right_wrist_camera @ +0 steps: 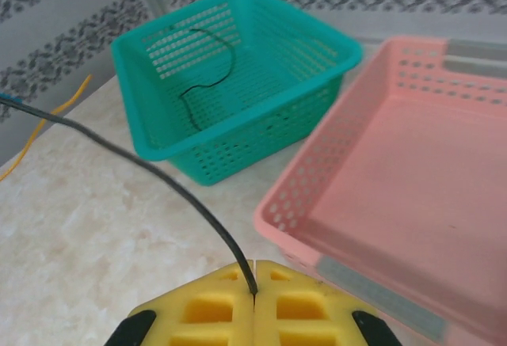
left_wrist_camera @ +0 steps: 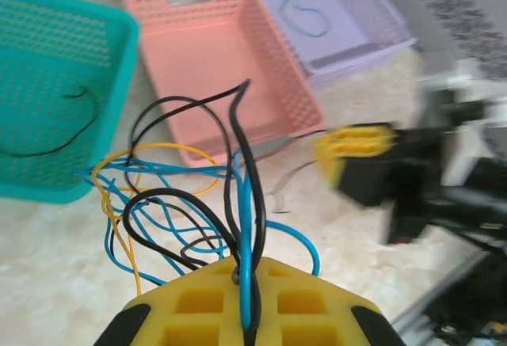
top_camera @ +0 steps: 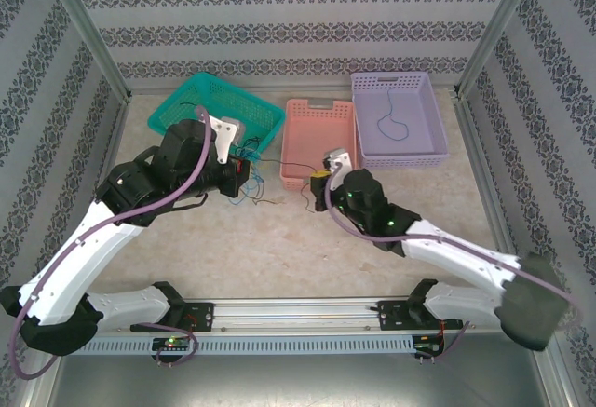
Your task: Untangle the cables
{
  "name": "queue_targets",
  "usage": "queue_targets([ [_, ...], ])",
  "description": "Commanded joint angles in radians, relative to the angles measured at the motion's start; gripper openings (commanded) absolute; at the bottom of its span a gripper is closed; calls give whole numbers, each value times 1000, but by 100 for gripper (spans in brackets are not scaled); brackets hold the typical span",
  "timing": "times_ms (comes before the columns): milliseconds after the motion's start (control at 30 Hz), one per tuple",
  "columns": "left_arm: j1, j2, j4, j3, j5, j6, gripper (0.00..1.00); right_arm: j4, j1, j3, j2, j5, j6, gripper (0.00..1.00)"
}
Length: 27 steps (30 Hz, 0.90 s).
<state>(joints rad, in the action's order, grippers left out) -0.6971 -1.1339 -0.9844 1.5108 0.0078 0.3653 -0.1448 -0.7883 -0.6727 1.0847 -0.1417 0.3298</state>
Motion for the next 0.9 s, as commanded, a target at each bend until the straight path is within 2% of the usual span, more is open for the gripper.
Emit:
queue_targets([
  [0,15,-22,-142,-99,-119,58,8,237,19,-11,-95,-122,57,0],
  [167,21,-77,-198,-282,-222,163,13,393,13,-57,-155,-134,61,0],
  [233,32,-106,-201,-339,-249,199,39,424,-4,-82,-141,-127,64,0],
  [267,44,-125,-207,-363,-264,223,47,438,-13,-98,-125,-118,65,0],
  [400,95,-195,-213,-399,-233,276,50,494,-71,-170,-46,-110,62,0],
  [533,99,-193,-174,-386,-183,293,49,532,-97,-203,-13,-135,70,0],
  [600,99,-186,-135,-376,-119,301,51,539,-97,-202,-20,-149,74,0],
  [667,99,-176,-32,-403,32,307,61,551,-97,-202,-28,-154,71,0],
  [733,98,-170,118,-455,190,379,68,568,-97,-201,-34,-152,66,0],
  [800,98,-181,235,-511,280,550,72,584,-97,-194,-48,-150,67,0],
  [867,99,-205,292,-524,305,714,75,596,-97,-184,-67,-151,72,0],
])
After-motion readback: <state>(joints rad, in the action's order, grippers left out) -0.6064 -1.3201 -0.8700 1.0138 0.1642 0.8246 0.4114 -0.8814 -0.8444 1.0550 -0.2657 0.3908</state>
